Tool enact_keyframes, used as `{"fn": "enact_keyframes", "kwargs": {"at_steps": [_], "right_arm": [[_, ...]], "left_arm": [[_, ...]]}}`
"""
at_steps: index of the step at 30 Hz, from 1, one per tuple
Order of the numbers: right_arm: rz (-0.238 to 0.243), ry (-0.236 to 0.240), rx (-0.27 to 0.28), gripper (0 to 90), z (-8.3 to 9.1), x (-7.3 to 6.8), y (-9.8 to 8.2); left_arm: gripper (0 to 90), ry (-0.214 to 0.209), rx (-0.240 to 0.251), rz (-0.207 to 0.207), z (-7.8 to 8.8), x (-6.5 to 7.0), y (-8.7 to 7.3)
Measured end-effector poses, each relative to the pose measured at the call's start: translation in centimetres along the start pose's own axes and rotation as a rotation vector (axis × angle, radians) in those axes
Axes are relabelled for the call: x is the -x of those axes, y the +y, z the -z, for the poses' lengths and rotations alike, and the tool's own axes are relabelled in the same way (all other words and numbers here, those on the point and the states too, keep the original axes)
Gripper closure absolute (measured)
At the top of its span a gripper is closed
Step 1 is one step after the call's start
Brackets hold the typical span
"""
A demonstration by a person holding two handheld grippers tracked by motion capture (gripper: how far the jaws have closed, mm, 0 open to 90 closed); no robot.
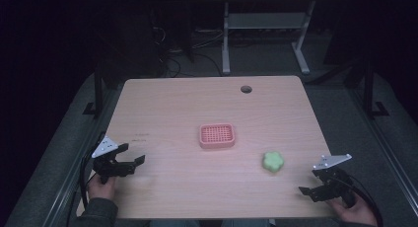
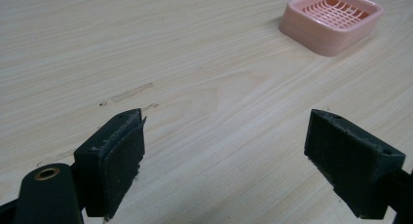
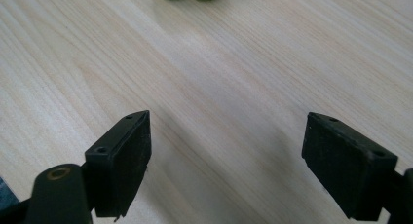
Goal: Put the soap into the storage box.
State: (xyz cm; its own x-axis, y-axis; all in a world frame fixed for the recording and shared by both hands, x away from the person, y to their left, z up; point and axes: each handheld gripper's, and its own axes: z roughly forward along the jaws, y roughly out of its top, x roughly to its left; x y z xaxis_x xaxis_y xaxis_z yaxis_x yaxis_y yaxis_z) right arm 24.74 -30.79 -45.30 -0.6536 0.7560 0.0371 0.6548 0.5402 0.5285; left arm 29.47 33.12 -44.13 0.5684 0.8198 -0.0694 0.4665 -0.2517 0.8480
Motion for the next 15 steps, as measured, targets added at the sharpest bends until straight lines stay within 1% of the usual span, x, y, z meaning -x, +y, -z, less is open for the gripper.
{"fn": "enact_keyframes", "kwargs": {"at_steps": [3, 6, 7, 8, 9, 11, 15], "right_arm": [[-0.015, 0.008, -0.011, 15.9, -0.2, 0.0, 0.1], [-0.006, 0.003, -0.023, 15.9, -0.2, -0.2, 0.3], [-0.006, 0.004, -0.026, 15.9, -0.2, -0.3, 0.4], [0.000, 0.001, -0.027, 15.9, -0.1, -0.4, 0.7], [0.010, -0.002, -0.028, 15.9, 0.0, -0.5, 1.0], [0.022, -0.003, -0.033, 15.8, 0.2, -0.9, 1.6], [0.055, -0.002, -0.056, 15.4, 0.1, -1.4, 2.8]], "left_arm": [[14.4, -0.006, -0.003, 0.002, 0.0, 0.0, 0.0], [14.4, -0.012, -0.001, 0.001, 0.1, 0.1, 0.0], [14.4, -0.010, -0.004, -0.010, 0.1, 0.0, 0.0], [14.4, -0.006, -0.008, -0.013, 0.1, 0.0, 0.0], [14.4, -0.004, -0.009, -0.008, 0.1, 0.0, 0.0], [14.4, -0.008, 0.000, 0.002, 0.1, -0.1, -0.1], [14.4, -0.006, 0.012, 0.001, 0.3, 0.1, 0.0]]}}
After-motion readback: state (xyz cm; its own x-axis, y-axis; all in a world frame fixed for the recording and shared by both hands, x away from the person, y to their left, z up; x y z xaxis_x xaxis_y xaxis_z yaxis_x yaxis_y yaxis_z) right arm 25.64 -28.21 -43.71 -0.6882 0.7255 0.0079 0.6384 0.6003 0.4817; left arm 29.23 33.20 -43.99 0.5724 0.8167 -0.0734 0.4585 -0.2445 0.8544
